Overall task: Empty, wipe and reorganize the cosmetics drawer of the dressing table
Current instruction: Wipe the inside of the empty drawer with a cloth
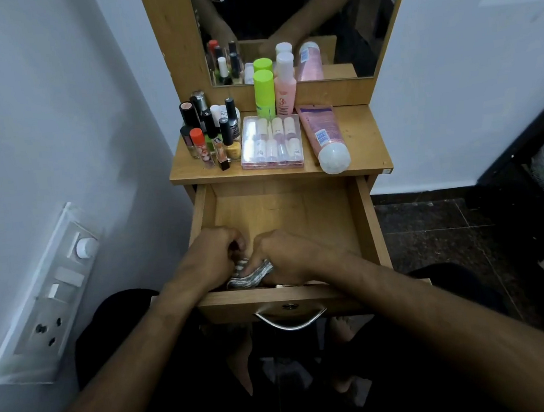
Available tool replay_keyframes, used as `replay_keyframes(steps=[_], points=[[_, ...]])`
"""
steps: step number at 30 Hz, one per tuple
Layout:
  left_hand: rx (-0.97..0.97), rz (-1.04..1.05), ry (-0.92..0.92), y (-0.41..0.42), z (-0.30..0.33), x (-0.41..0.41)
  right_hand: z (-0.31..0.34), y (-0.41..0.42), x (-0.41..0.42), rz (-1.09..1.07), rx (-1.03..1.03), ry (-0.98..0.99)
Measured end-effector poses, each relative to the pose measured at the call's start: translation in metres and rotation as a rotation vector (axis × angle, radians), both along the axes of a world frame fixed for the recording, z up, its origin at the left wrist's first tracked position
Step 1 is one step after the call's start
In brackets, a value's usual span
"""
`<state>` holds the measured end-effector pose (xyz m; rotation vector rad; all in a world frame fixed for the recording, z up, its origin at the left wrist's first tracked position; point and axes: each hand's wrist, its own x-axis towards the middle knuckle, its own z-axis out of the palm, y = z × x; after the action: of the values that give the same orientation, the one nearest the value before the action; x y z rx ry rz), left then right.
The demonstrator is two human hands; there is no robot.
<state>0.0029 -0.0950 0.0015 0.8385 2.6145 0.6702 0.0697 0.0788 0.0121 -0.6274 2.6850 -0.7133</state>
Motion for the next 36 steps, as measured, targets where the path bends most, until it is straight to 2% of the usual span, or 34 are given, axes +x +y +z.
replay_keyframes(steps=[3, 8, 10, 14, 18, 26, 29, 32, 36], points=[[0.107, 0.032, 0.021, 0.002, -0.002, 0.002, -0.008, -0.007, -0.011, 0.181, 0.119, 0.112], [0.154, 0.089, 0.112, 0.003, 0.0, 0.003, -0.025, -0.018, -0.033, 0.293, 0.208, 0.46], [0.19, 0.111, 0.102, 0.004, 0.001, 0.005, -0.029, -0.014, -0.046, 0.268, 0.23, 0.522], [0.281, 0.109, 0.105, 0.005, 0.002, 0.009, -0.039, -0.001, -0.061, -0.041, 0.21, 0.47], [0.164, 0.048, 0.076, 0.006, -0.002, 0.011, -0.043, 0.016, -0.065, -0.264, 0.325, 0.431], [0.127, -0.016, 0.064, 0.006, -0.004, 0.01, -0.033, 0.055, -0.053, -0.332, 0.455, 0.398], [0.078, -0.019, 0.057, 0.006, -0.005, 0.011, -0.03, 0.078, -0.036, -0.375, 0.474, 0.457], [0.056, -0.035, 0.039, 0.006, -0.006, 0.01, -0.027, 0.096, -0.02, -0.454, 0.584, 0.428], [0.054, -0.057, 0.029, 0.006, -0.005, 0.011, -0.026, 0.096, -0.024, -0.448, 0.677, 0.344]])
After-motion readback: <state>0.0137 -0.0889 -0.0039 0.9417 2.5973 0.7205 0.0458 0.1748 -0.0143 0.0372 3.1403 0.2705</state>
